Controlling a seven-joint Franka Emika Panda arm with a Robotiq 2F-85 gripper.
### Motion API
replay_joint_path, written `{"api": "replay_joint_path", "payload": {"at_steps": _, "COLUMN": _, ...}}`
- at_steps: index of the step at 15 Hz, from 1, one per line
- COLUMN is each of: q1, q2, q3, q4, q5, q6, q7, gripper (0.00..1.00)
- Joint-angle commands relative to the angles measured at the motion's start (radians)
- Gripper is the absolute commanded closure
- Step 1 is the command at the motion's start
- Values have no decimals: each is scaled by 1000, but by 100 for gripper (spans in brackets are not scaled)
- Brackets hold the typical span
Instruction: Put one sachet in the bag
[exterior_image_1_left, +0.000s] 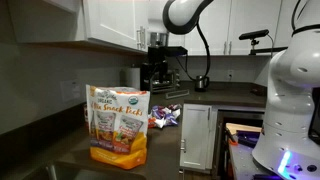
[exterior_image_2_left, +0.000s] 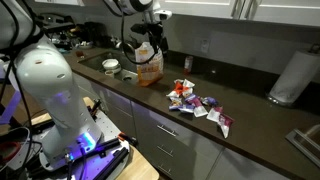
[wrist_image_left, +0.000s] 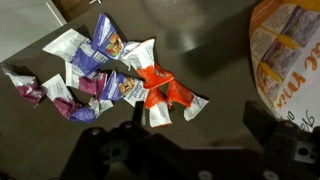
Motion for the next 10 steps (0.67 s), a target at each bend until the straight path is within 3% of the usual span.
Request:
{"api": "replay_joint_path", "payload": {"at_steps": 1, "q1": 17, "q2": 0, "q3": -17, "q4": 2, "q5": -6, "q6": -3, "q7": 3, "gripper": 0}}
{"api": "replay_joint_path", "payload": {"at_steps": 6, "q1": 17, "q2": 0, "q3": -18, "q4": 2, "q5": -6, "q6": -3, "q7": 3, "gripper": 0}}
{"api": "replay_joint_path", "payload": {"at_steps": 10, "q1": -1, "q2": 70, "q3": -7, "q4": -21, "q5": -89, "q6": 73, "q7": 39, "gripper": 0}}
